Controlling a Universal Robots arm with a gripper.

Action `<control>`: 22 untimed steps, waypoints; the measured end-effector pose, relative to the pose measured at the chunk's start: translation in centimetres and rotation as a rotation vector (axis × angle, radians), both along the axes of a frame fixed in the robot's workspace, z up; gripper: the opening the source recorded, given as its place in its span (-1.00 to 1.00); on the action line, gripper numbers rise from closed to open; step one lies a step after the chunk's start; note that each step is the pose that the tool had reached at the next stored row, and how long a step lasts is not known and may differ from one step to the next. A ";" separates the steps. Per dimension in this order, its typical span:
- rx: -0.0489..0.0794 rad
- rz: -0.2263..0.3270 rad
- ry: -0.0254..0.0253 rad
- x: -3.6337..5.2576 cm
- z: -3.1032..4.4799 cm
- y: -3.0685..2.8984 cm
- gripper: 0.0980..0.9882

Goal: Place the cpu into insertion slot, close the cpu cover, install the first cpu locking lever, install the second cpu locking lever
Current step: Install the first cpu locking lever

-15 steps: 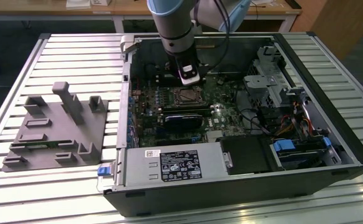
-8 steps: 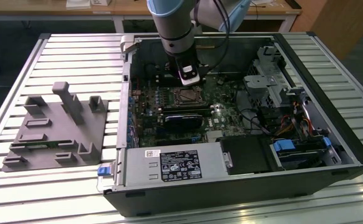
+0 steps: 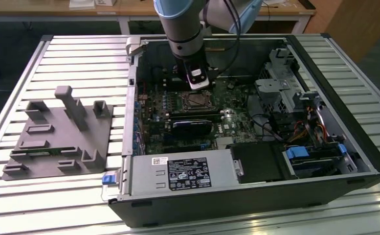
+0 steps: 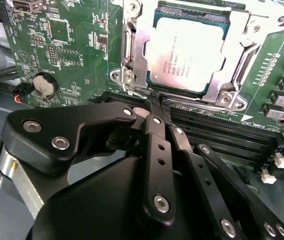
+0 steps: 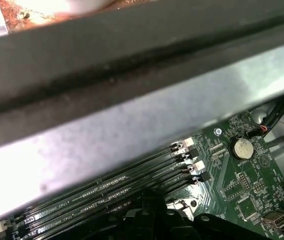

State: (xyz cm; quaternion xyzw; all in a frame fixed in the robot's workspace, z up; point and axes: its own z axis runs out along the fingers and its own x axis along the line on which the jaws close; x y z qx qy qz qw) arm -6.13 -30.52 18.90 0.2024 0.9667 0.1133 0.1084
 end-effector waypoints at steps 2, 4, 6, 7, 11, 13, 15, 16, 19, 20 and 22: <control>0.001 0.000 -0.0003 0.01 0.08 0.01 -0.98; 0.001 0.000 -0.0003 0.01 0.37 0.00 -0.98; 0.000 0.000 -0.0001 0.01 0.77 -0.02 -0.98; 0.000 0.000 0.0000 0.00 0.97 -0.03 -0.98; -0.001 0.000 0.0001 0.01 1.56 -0.03 -0.98; -0.005 0.000 0.0000 0.03 1.76 -0.03 -0.98; -0.012 0.000 -0.0002 0.04 1.77 -0.03 -0.98; -0.013 0.000 -0.0001 0.03 1.77 -0.04 -0.98; -0.016 0.000 0.0000 0.03 1.78 -0.04 -0.98; -0.018 0.000 -0.0001 0.03 1.77 -0.03 -0.98; -0.028 0.000 0.0002 0.09 1.76 -0.03 -0.98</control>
